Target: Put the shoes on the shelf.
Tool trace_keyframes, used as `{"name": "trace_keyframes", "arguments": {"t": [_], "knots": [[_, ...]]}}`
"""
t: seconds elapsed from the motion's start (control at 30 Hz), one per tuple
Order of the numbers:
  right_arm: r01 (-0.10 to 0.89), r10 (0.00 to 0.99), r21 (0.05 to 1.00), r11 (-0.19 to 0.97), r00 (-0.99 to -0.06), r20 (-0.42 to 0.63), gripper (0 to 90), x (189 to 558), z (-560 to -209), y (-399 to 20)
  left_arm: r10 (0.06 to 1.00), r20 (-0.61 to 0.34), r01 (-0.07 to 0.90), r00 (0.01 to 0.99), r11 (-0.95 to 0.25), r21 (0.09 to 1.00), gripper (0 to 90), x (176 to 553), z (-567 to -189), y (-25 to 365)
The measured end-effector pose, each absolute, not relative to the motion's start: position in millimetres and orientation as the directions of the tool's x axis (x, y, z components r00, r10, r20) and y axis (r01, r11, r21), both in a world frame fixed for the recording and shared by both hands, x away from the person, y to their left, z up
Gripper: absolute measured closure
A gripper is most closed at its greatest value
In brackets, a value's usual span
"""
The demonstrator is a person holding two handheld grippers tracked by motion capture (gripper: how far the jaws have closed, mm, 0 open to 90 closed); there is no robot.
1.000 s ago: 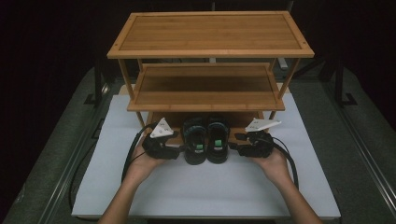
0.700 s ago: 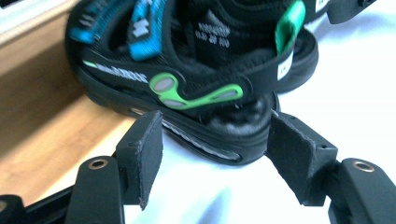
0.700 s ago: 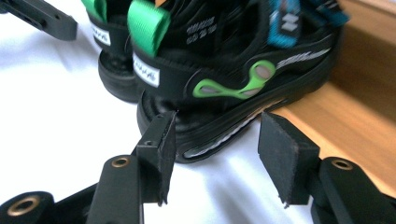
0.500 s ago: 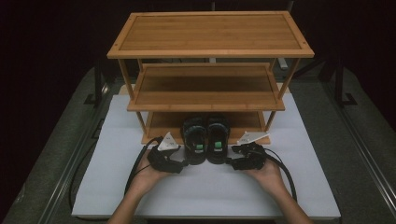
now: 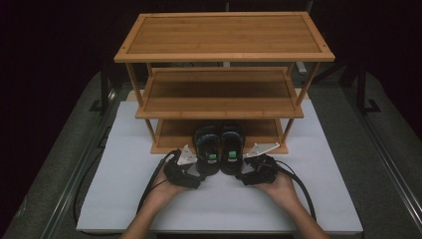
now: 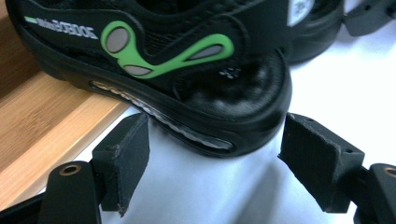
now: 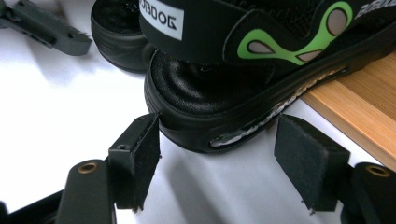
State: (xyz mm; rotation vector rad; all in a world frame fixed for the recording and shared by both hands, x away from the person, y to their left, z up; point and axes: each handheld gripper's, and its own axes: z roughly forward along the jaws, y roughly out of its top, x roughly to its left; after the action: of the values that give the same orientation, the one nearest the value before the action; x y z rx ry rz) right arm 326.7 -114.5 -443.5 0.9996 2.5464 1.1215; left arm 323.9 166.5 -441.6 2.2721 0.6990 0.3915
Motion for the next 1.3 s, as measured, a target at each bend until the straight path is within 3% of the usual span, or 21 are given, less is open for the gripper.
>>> {"name": "trace_keyframes", "arguments": {"t": [0.3,0.6,0.8,0.93,1.3], "knots": [[0.514,0.646,0.697,0.499,-0.757,0.096,29.7,326.1,-446.7,-111.5,0.576,0.079,0.373,0.814,-0.621,0.689,24.8,323.5,-445.1,163.5],[0.500,0.647,0.727,0.470,-0.756,0.102,30.4,330.2,-441.6,-113.5,0.577,0.075,0.352,0.813,-0.590,0.726,27.2,327.4,-439.1,167.8],[0.489,0.649,0.752,0.443,-0.753,0.107,33.3,337.6,-434.6,-114.2,0.586,0.100,0.334,0.804,-0.584,0.739,30.2,335.9,-428.4,167.8],[0.488,0.651,0.745,0.454,-0.753,0.096,33.9,342.8,-436.1,-114.0,0.593,0.054,0.361,0.804,-0.557,0.748,30.8,345.7,-432.4,169.3],[0.484,0.670,0.756,0.442,-0.738,0.080,35.6,359.2,-436.2,-111.6,0.598,0.057,0.368,0.800,-0.563,0.740,32.3,365.6,-432.5,167.8]]}}
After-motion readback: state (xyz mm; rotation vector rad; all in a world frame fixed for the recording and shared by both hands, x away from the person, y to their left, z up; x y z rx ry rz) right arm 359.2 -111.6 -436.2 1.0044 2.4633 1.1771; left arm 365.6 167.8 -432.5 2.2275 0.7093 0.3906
